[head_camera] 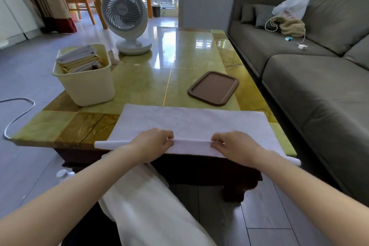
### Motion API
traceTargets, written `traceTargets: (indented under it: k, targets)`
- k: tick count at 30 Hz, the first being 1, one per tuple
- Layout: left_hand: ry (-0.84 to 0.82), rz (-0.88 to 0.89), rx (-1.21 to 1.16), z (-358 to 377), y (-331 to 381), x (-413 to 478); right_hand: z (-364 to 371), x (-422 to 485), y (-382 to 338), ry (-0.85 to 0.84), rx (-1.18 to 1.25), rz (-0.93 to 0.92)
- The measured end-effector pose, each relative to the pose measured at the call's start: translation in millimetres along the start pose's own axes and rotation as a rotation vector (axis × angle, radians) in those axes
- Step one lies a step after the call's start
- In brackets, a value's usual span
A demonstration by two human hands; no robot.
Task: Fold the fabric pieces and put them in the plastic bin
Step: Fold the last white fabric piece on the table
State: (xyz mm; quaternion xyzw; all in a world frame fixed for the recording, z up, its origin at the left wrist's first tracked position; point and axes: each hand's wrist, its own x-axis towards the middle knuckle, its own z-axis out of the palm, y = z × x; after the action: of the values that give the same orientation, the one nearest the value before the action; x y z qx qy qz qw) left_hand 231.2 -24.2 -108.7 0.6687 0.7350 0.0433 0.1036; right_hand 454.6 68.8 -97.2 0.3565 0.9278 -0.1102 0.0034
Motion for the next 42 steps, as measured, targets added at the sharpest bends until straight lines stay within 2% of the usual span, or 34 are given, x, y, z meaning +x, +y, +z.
traceTargets:
  k: [3,10,19,28,33,42]
  targets:
    - [-0.087,0.0,-0.045,-13,0,6,-22,8,6,-0.122,-0.025,0.019]
    - [-0.05,-0.046,-0.069,-38,1,54,-35,51,26,0.03,-0.115,0.124]
    - [-0.11,-0.097,-0.024,-11,-6,120,-4,93,53,-0.023,0.08,0.262]
    - [-0.001,-0.096,0.09,-5,-11,139,8,120,66,0.072,0.031,0.239]
    - [0.005,-0.098,0.047,-6,-14,143,8,129,65,0.121,-0.01,0.211]
    - [0.044,-0.113,0.029,-4,-19,144,9,138,59,0.095,-0.089,0.185]
